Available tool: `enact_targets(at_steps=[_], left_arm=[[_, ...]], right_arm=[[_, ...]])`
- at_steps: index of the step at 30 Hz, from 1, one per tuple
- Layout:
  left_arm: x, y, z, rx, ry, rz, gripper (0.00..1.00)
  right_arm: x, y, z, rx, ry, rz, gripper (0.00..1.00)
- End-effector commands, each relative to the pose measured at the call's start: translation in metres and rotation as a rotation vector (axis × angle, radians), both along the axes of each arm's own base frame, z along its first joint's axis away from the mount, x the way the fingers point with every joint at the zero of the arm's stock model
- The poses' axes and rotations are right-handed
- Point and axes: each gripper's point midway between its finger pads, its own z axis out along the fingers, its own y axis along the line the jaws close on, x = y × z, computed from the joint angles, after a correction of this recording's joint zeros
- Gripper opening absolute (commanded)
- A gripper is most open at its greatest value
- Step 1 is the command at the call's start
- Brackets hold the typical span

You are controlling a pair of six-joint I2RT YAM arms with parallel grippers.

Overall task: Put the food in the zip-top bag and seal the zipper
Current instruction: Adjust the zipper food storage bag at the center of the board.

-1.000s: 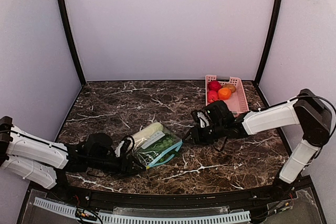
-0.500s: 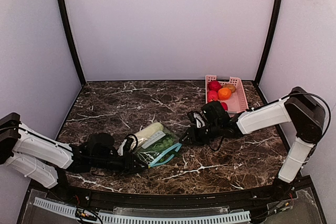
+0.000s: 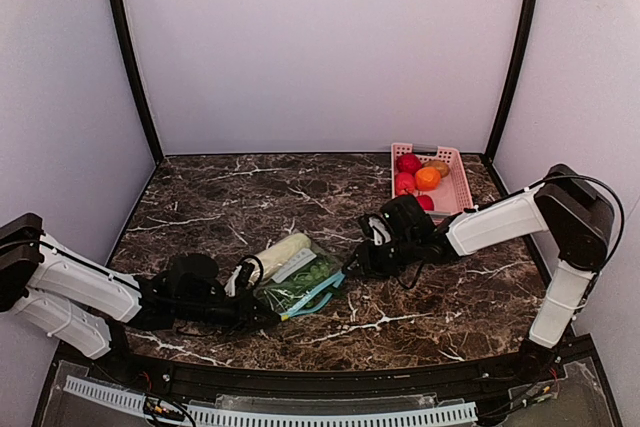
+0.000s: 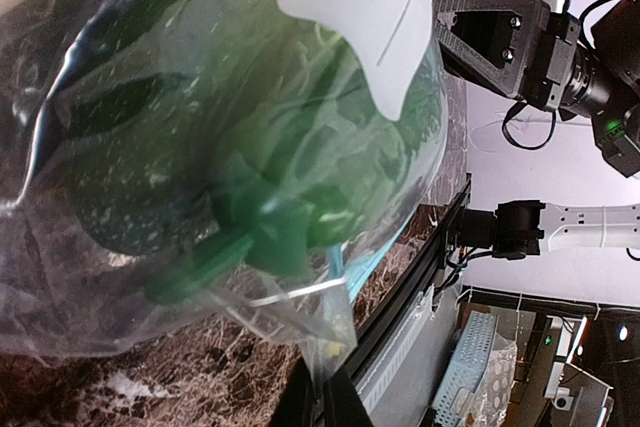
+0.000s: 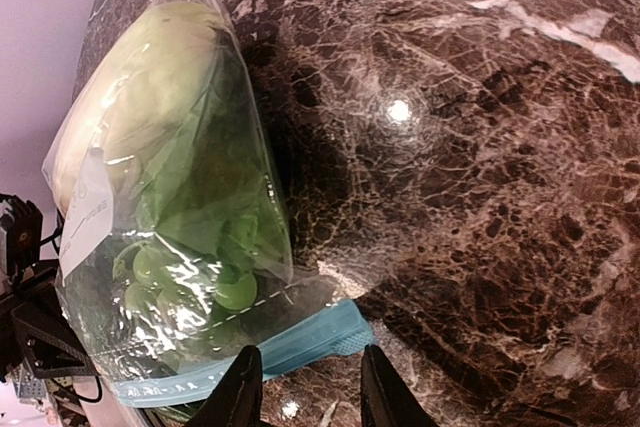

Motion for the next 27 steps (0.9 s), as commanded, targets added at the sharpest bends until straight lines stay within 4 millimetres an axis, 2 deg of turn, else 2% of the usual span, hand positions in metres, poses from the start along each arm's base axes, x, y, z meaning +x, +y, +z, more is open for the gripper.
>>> enact_targets(at_steps=[1, 6, 7, 12, 18, 20, 24, 27], left_arm=[[-0.001, 0.003, -0.004, 0.005, -0.002, 0.009, 0.01], [-0.001, 0.003, -0.002, 0.001, -0.003, 0.009, 0.01], [-0.002, 0.002, -0.002, 0.002, -0.001, 0.008, 0.01], [-0.001, 0.003, 0.0, -0.002, -0.004, 0.01, 0.01], [0.0, 0.002, 0.002, -0.006, -0.007, 0.013, 0.01], [0.0, 0.002, 0.003, -0.005, -0.009, 0.013, 0.01], [0.0, 0.002, 0.005, -0.012, -0.011, 0.017, 0.01], [0.003, 0.0, 0.017, -0.056, -0.027, 0.028, 0.01]], right_arm=[[0.014, -0.011, 0.006, -0.019, -0.021, -0.072, 0.34], [0.017, -0.011, 0.002, -0.012, 0.003, -0.074, 0.37], [0.016, -0.005, 0.003, 0.013, 0.012, -0.051, 0.36], [0.014, 0.004, 0.006, 0.048, 0.024, -0.015, 0.31], [0.013, 0.008, 0.002, 0.051, 0.039, 0.002, 0.26], [0.013, 0.008, 0.001, 0.053, 0.043, 0.004, 0.2], [0.011, 0.012, 0.005, 0.083, 0.054, 0.013, 0.0], [0.009, 0.012, 0.015, 0.106, 0.071, 0.0, 0.0]])
